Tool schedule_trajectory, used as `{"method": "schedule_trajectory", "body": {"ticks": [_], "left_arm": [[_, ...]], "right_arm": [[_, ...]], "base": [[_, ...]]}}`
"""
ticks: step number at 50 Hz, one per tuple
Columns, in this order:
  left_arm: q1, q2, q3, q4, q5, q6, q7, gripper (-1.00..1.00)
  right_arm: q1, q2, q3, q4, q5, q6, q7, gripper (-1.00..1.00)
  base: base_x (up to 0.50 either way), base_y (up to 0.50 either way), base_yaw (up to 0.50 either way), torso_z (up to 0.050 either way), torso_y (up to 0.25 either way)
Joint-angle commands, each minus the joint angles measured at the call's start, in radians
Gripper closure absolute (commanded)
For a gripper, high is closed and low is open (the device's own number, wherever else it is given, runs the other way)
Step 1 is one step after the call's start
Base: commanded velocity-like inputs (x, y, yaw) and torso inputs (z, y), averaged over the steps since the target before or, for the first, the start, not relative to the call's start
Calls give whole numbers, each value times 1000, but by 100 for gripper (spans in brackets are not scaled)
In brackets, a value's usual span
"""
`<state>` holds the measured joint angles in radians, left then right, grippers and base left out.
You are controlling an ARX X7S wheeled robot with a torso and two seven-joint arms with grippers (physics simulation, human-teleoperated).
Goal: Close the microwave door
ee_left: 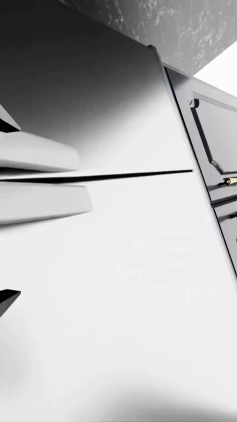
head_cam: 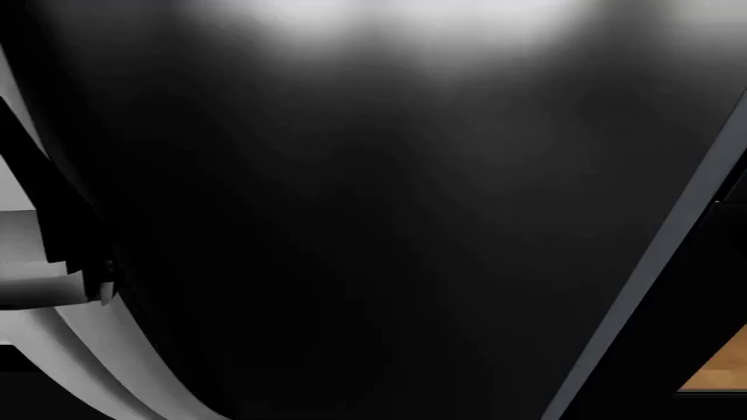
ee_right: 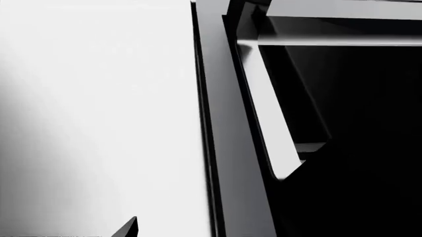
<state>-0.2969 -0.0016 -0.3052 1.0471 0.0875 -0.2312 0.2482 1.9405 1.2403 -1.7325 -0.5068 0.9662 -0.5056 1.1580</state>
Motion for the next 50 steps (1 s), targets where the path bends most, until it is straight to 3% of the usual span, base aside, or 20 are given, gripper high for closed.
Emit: {"method": "schedule_trajectory", "body": {"ticks": [1,50], "left_arm": [[1,0,7,0,3,-2,-2,-100],[-3,0,17,0,11,-7,-7,-100]], "right_arm": [[-14,-16,12,82,65,-39,-66,-100],[91,-95,88,276,235,112,-254,-100]], "base": [[0,0,0,0,0],[0,0,0,0,0]]}}
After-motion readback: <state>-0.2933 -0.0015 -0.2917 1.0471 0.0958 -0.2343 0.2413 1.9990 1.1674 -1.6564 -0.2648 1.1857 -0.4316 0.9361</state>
